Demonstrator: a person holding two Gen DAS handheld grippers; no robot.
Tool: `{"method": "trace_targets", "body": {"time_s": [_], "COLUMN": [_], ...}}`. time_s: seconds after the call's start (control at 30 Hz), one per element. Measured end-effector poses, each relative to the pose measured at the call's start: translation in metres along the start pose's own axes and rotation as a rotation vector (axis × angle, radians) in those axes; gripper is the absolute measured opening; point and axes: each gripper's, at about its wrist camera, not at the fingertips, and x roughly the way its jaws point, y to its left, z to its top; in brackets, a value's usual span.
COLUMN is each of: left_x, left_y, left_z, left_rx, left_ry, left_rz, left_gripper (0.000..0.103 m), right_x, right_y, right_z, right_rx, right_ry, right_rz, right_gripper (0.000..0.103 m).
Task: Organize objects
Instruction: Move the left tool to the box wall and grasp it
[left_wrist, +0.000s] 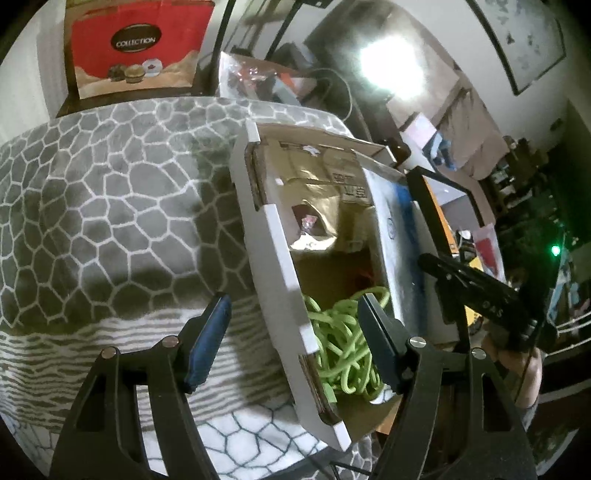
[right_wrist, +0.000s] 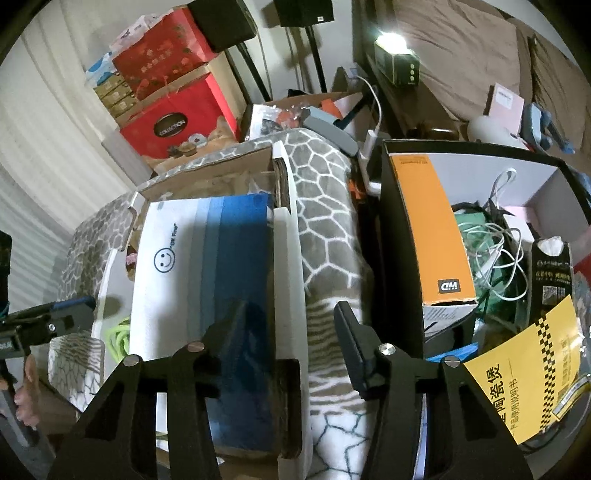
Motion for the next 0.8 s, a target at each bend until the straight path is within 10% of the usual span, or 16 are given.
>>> {"method": "trace_targets", "body": {"time_s": [0.17, 0.47, 0.8], "left_x": [0.005, 0.017, 0.020], "left_y": [-0.001, -0.008, -0.011], "left_z": [0.004, 0.005, 0.014], "left_rx": [0.001, 0.020, 0.056], "left_ry": [0.001, 0.018, 0.017], "left_rz": [0.011, 0.047, 0.130], "left_gripper": [0.067, 0.022, 0.017], "right_x": [0.002, 0.004, 0.001], "right_y": [0.003, 0.009, 0.018], "right_z": [0.001, 0.002, -0.002], "right_rx": [-0.006, -0.024, -0.029], "right_ry": [0.005, 0.015, 0.034], "right_rz": [0.005, 0.004, -0.004], "right_gripper": [0.042, 0.025, 0.025]}}
